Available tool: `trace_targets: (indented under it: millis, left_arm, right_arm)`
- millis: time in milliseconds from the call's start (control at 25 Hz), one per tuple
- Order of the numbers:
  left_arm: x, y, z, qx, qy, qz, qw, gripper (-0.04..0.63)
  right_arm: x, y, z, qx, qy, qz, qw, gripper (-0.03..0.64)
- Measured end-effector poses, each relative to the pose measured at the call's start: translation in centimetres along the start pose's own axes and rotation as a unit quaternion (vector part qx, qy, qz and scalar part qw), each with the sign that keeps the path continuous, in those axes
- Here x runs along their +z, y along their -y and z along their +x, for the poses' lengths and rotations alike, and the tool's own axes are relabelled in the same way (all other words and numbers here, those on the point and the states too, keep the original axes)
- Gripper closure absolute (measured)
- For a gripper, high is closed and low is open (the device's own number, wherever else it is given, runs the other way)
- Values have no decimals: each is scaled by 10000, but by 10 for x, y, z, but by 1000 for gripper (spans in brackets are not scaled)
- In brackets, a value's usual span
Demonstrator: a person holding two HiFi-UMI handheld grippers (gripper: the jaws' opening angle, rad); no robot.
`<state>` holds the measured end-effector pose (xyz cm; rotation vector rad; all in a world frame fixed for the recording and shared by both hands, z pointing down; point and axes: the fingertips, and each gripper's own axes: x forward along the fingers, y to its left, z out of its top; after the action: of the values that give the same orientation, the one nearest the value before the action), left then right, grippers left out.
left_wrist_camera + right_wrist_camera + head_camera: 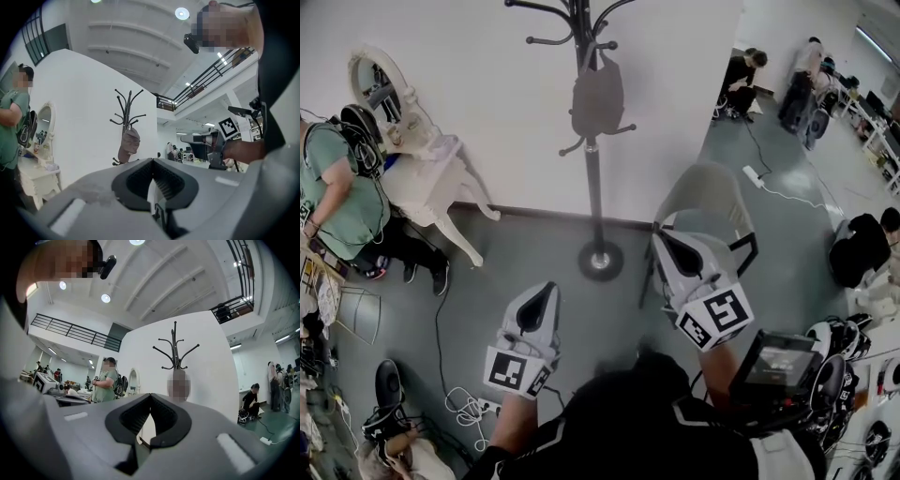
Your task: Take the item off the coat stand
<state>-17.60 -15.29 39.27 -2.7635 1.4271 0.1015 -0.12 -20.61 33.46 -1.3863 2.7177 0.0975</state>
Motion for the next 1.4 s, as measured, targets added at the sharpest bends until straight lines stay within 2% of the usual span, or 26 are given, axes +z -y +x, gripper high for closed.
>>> trace_targets:
  millis: [200,680,1400]
  left_arm:
    - [-3,-10,15,119,-1,-31,9999,604]
    - [8,-32,54,539,48,9,9985,604]
    - [0,-71,90,1090,-164,36,9939,604]
  right_arm:
    - [-1,17,13,2,37,74,10000,607]
    - [13,56,63,343,217,90,9991,607]
    - [7,117,134,333,284,252,9987,604]
